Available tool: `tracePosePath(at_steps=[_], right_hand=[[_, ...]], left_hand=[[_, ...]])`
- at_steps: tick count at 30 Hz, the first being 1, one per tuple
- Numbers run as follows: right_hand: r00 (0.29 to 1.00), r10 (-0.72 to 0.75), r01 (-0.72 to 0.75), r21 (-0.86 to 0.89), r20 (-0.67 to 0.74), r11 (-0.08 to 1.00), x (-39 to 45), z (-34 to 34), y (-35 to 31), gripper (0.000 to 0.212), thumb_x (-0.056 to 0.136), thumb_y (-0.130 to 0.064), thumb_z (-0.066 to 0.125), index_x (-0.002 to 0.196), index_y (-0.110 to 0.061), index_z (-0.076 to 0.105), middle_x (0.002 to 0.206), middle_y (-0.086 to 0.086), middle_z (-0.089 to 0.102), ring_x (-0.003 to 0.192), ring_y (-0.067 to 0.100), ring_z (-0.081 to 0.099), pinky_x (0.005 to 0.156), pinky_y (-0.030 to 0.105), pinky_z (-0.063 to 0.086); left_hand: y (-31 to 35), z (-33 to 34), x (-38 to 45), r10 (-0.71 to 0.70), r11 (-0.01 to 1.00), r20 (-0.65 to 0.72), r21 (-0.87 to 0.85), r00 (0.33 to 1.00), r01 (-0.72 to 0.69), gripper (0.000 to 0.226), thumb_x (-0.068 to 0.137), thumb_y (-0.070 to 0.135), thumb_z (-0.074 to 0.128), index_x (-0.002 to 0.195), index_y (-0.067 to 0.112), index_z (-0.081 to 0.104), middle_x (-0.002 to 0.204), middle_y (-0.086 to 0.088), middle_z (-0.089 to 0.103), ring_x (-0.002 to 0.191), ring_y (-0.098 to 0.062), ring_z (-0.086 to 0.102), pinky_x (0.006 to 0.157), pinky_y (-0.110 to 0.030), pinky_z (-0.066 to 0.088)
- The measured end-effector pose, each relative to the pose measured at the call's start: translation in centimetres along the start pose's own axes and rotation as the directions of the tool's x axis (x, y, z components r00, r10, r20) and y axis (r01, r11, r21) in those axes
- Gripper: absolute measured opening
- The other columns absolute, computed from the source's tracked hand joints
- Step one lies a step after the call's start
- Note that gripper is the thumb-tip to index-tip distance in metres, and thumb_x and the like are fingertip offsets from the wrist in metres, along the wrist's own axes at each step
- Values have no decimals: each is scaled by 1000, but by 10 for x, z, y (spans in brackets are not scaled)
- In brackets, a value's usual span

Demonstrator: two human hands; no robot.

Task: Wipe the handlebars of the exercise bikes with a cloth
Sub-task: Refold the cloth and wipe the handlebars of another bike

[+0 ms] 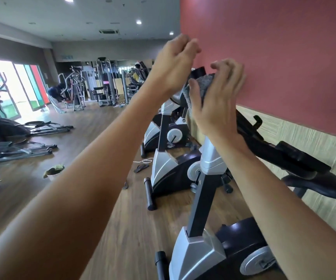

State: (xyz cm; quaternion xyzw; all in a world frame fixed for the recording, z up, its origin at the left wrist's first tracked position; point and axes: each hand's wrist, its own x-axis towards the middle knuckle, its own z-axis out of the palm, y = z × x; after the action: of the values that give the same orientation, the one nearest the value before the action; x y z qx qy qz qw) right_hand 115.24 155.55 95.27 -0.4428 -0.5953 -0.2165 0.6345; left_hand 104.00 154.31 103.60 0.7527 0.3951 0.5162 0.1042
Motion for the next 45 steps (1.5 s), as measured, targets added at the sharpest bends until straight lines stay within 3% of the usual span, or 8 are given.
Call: tracePosePath(at_steps=[9,19,25,29,31,35,41,45], right_hand=[[974,109,-110,4,-200,994,-2,20,-11,66,106,-50,34,129,6,59,118,17,68,107,33,63,89,32,47],[996,-17,-1,-199,-89,980,-11,17,2,79,99,-55,50,146,9,42,130,20,64,113,34,67,80,40,56],[998,-31,19,-252,-46,968,-48,4,29,72,100,-51,51,139,10,50,124,21,67,110,33,68,81,37,57],[995,-43,30,-148,-85,988,0,20,6,63,102,-44,45,135,9,52,115,18,67,101,32,67,78,34,48],[997,-56,51,-88,-57,995,-1,20,10,62,103,-45,42,134,8,53,113,19,68,96,34,69,77,39,52],[999,-22,28,-154,38,988,-49,-9,50,64,104,-48,32,131,3,58,106,15,74,89,35,73,66,41,58],[983,30,-11,-105,180,994,-30,-16,44,52,103,-39,24,101,-6,64,90,5,67,89,30,63,70,40,50],[995,12,-10,-20,99,1000,-3,5,24,56,108,-36,20,139,-3,52,115,9,65,99,26,64,78,36,49]], left_hand=[[-10,7,36,-73,994,597,-25,799,109,85,85,84,7,107,17,55,99,-7,49,89,-19,44,90,-43,37],[0,-5,39,-68,986,690,-62,721,153,81,90,81,-4,79,13,40,75,-13,28,65,-28,33,73,-30,57],[-8,-4,37,-42,996,621,-31,783,78,87,85,86,1,154,36,-18,132,-7,49,124,-29,50,115,-58,24],[0,-9,30,-55,998,693,52,719,27,113,85,85,-2,132,-1,54,85,-19,43,76,-42,44,99,-47,41],[4,-7,29,-89,996,710,71,699,54,109,87,83,-5,98,-7,57,85,-15,34,77,-36,32,94,-52,44],[-2,-2,25,-52,997,607,75,793,9,66,100,68,1,132,10,-2,134,11,7,131,-8,4,122,-48,16],[-5,7,19,-127,987,499,146,857,62,88,91,83,14,155,27,37,164,1,31,153,-18,24,125,-45,13],[-9,11,21,-99,992,479,113,872,51,85,83,85,22,139,33,58,149,6,52,141,-16,43,121,-47,25]])
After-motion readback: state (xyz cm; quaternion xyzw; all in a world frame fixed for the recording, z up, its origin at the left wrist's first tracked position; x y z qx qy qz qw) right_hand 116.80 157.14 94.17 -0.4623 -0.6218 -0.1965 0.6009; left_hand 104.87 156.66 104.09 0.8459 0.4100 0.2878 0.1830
